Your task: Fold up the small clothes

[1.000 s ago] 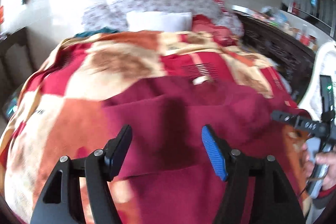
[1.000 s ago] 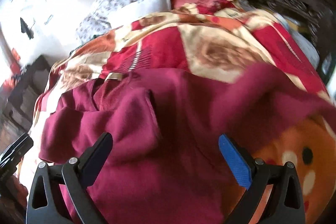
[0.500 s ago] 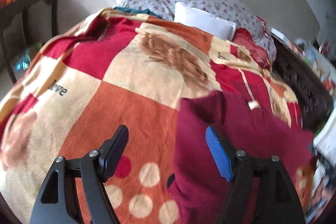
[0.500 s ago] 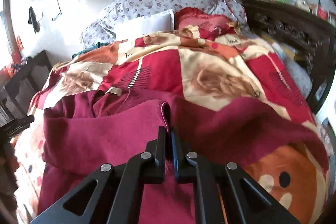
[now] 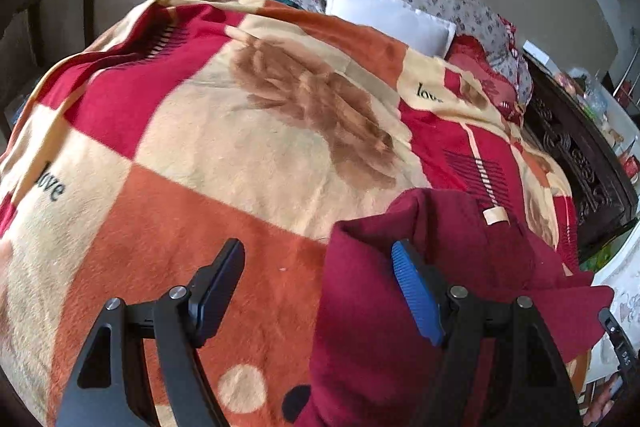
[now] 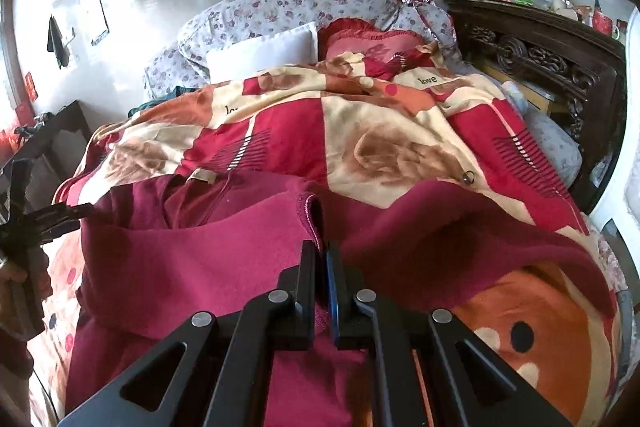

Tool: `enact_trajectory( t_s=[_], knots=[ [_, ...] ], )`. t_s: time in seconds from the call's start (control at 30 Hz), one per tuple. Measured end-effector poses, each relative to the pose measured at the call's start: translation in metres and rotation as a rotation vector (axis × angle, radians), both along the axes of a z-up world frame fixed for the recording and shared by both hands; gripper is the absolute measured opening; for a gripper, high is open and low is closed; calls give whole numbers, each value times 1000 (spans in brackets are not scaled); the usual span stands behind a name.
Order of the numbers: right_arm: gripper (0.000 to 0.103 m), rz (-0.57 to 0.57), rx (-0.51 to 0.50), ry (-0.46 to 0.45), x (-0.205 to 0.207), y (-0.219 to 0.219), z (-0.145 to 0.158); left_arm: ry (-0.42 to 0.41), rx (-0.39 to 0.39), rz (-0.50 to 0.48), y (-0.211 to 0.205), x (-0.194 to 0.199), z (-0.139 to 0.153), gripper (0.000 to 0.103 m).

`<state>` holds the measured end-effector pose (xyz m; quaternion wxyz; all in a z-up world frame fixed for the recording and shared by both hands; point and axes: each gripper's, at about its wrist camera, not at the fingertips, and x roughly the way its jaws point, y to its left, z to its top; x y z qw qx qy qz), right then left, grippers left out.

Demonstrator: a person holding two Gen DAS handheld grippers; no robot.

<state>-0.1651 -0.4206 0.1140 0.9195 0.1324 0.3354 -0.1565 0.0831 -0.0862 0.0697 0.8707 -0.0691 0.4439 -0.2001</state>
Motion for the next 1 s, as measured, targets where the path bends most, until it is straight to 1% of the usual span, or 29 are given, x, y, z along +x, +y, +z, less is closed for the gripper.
enact_trajectory(
  t_s=[0.13, 0.17, 0.2, 0.23, 0.27, 0.3, 0.4, 0.47, 0.5, 0.57, 0.63, 0.67, 0.73, 0.77, 0.8, 0.87, 0.9, 0.93, 0.97, 1.0],
  knots=[
    [6, -2, -3, 0, 0, 0, 1, 3, 34, -20, -16, 4, -3, 75],
    [6, -3, -4, -1, 1, -1, 2, 3, 51, -22, -19, 5, -4, 73],
    [6, -3, -7, -2, 1, -1, 2, 0, 71, -28, -22, 6, -5, 52],
    [6, -4, -13, -3, 3, -1, 4, 3, 90, -41, -24, 8, -6, 38],
    [6, -7, -18, -5, 4, -3, 5, 14, 101, -52, -26, 9, -7, 12],
    [6, -10, -19, -10, 5, -4, 7, 25, 107, -60, -27, 11, -8, 11],
    [6, -26, -20, -14, 6, -9, 8, 9, 110, -69, -27, 13, -4, 10],
    [6, -40, -14, 6, 10, -14, 3, 2, 81, -67, -22, 15, 4, 10],
    [6, -45, -7, 27, 14, -16, -4, -5, 70, -65, -20, 16, 7, 10],
    [6, -56, 10, 80, 28, -23, -21, -18, 84, -44, -18, 21, 7, 9],
    [6, -64, 5, 129, 41, -29, -37, 9, 103, -30, -20, 30, -3, 9],
    [6, -81, -9, 144, 47, -32, -44, 19, 108, -20, -21, 34, -7, 9],
    [7, -91, 15, 142, 51, -41, -54, 23, 104, -7, -21, 38, -13, 9],
    [8, -93, 41, 133, 50, -45, -55, 17, 103, -1, -21, 38, -13, 9],
    [12, -98, 56, 121, 45, -49, -53, 4, 105, 8, -21, 37, -11, 10],
    [21, -110, 53, 96, 34, -50, -44, -20, 127, 25, -18, 35, -6, 12],
    [25, -120, 45, 85, 28, -50, -39, -24, 135, 33, -15, 34, -3, 20],
    [25, -130, 35, 77, 23, -49, -33, -25, 134, 41, -11, 32, 1, 28],
    [25, -129, 30, 61, 16, -47, -25, -29, 123, 45, -7, 27, 6, 40],
    [25, -121, 35, 48, 12, -45, -21, -39, 102, 41, -2, 20, 11, 47]
  ],
)
